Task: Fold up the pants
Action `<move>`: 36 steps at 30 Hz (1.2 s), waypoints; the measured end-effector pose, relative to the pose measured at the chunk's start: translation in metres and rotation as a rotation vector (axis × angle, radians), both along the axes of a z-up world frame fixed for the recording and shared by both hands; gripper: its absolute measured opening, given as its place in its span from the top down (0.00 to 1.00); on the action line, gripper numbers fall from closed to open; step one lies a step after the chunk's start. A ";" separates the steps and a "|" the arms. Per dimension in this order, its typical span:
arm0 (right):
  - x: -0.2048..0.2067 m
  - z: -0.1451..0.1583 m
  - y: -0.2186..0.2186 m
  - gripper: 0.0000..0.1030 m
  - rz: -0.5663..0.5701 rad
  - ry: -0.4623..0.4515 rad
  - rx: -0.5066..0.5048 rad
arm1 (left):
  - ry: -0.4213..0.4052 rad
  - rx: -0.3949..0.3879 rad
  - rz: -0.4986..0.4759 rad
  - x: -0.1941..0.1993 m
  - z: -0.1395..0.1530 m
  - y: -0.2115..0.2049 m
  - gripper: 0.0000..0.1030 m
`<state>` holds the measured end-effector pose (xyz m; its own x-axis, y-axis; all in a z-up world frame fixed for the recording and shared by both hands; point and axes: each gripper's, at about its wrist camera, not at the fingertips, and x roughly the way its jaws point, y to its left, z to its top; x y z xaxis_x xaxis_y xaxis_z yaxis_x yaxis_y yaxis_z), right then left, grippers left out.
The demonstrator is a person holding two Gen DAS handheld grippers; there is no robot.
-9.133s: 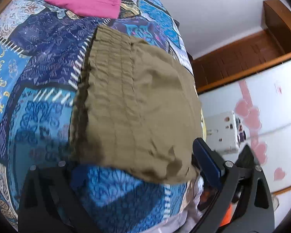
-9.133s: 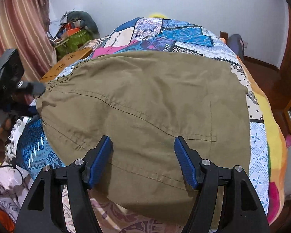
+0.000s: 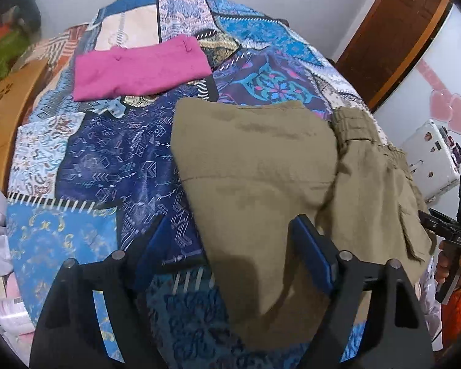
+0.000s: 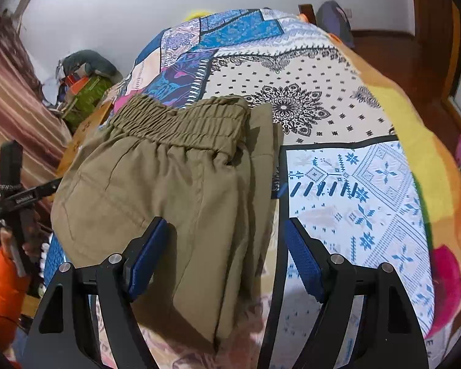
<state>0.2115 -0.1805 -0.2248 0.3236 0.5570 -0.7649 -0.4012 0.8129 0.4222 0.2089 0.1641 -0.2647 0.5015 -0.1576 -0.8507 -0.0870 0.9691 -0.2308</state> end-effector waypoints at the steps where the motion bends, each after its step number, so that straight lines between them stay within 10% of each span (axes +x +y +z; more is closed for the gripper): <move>1: 0.002 -0.001 -0.001 0.27 0.006 0.004 0.015 | 0.001 -0.015 -0.010 0.003 -0.002 -0.001 0.21; 9: 0.015 -0.001 0.008 0.33 0.053 0.003 0.033 | -0.001 -0.082 -0.033 0.022 -0.003 -0.004 0.26; 17: 0.017 0.003 0.006 0.55 0.059 0.025 0.078 | -0.006 -0.176 -0.043 0.011 0.010 0.007 0.65; 30: 0.019 -0.007 0.003 0.49 0.060 0.111 0.143 | 0.012 -0.233 -0.062 0.027 -0.001 0.002 0.65; 36: 0.022 0.005 0.010 0.75 0.055 0.058 0.110 | 0.011 -0.142 -0.048 0.026 0.011 -0.010 0.96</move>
<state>0.2337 -0.1701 -0.2202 0.2470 0.6544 -0.7146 -0.4165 0.7376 0.5315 0.2345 0.1545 -0.2536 0.4815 -0.3005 -0.8233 -0.0450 0.9297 -0.3656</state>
